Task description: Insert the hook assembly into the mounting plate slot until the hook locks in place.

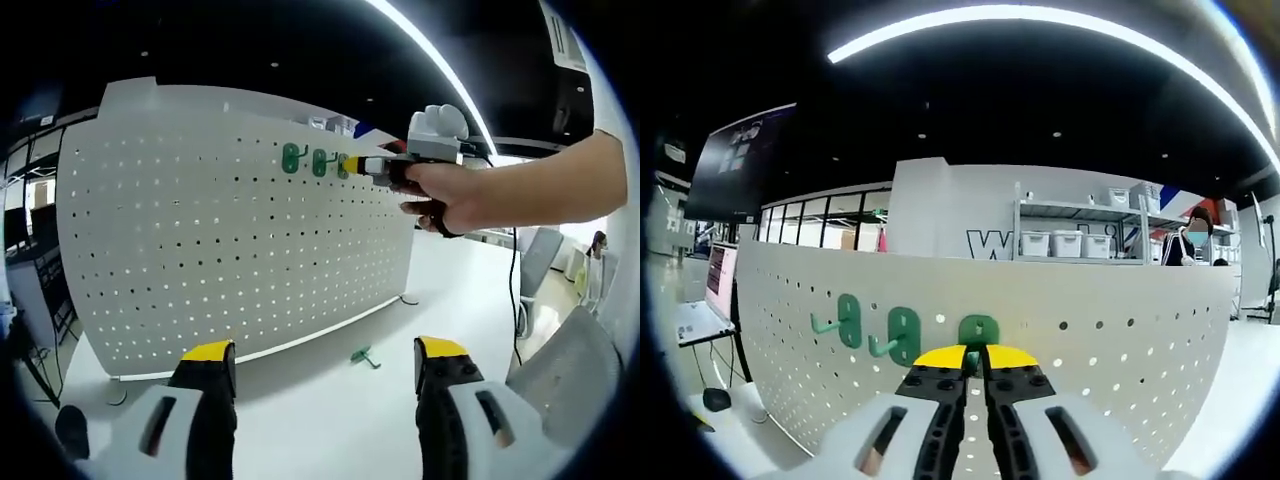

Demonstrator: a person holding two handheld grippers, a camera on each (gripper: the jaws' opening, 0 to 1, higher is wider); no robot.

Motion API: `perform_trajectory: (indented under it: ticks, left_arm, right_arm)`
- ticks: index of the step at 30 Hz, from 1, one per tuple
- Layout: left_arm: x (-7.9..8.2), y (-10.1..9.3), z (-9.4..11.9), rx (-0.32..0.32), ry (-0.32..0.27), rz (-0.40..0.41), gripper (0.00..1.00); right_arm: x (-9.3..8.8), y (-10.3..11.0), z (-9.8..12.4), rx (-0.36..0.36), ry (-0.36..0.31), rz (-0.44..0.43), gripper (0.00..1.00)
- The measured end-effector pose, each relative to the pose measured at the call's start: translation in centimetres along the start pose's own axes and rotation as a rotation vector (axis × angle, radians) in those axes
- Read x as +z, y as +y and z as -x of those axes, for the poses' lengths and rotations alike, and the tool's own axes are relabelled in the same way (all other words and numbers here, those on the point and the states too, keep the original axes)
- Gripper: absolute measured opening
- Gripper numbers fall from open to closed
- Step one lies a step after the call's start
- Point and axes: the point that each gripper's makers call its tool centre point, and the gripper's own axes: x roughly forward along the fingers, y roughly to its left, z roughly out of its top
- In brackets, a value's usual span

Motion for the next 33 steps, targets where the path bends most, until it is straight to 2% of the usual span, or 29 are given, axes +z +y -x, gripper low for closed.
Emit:
perform_trajectory:
  ticks: [5, 10, 11, 14, 16, 18, 21, 24, 26, 30, 33]
  left_arm:
    - [0.0, 0.0, 0.0, -0.002, -0.001, -0.001, 0.75]
    - [0.0, 0.1, 0.0, -0.002, 0.003, -0.011, 0.75]
    - [0.1, 0.2, 0.0, -0.001, 0.002, -0.009, 0.75]
    - [0.1, 0.5, 0.1, 0.004, 0.002, -0.007, 0.75]
    - [0.1, 0.6, 0.0, 0.004, 0.007, -0.010, 0.75]
    - [0.1, 0.6, 0.0, 0.003, 0.007, -0.012, 0.74]
    - [0.1, 0.6, 0.0, 0.001, 0.009, -0.015, 0.74]
    - [-0.1, 0.6, 0.0, -0.001, 0.013, -0.015, 0.74]
    - [-0.2, 0.8, 0.1, 0.003, 0.015, -0.014, 0.74]
    - [-0.3, 1.0, 0.2, 0.008, 0.017, -0.010, 0.75]
    - [-0.3, 1.2, 0.3, 0.012, 0.017, -0.010, 0.75]
  right_arm:
    - [0.0, 0.1, 0.1, 0.021, 0.005, 0.008, 0.04]
    - [0.1, 0.2, 0.3, 0.073, 0.011, -0.008, 0.07]
    - [0.8, 0.6, 0.4, 0.105, -0.029, -0.052, 0.10]
    - [1.0, 0.4, 0.7, 0.129, -0.033, -0.027, 0.13]
    - [0.8, 0.4, 0.9, 0.152, -0.028, -0.043, 0.18]
    - [0.6, 0.5, 1.1, 0.177, -0.020, -0.049, 0.28]
    - [0.5, 0.8, 1.6, 0.217, -0.031, -0.055, 0.32]
    - [0.4, 1.3, 2.0, 0.254, -0.038, -0.060, 0.40]
    - [0.4, 1.5, 2.4, 0.273, -0.040, -0.056, 0.41]
    - [0.1, 2.2, 2.7, 0.308, -0.033, -0.041, 0.52]
    - [0.1, 2.6, 2.9, 0.325, -0.034, -0.033, 0.53]
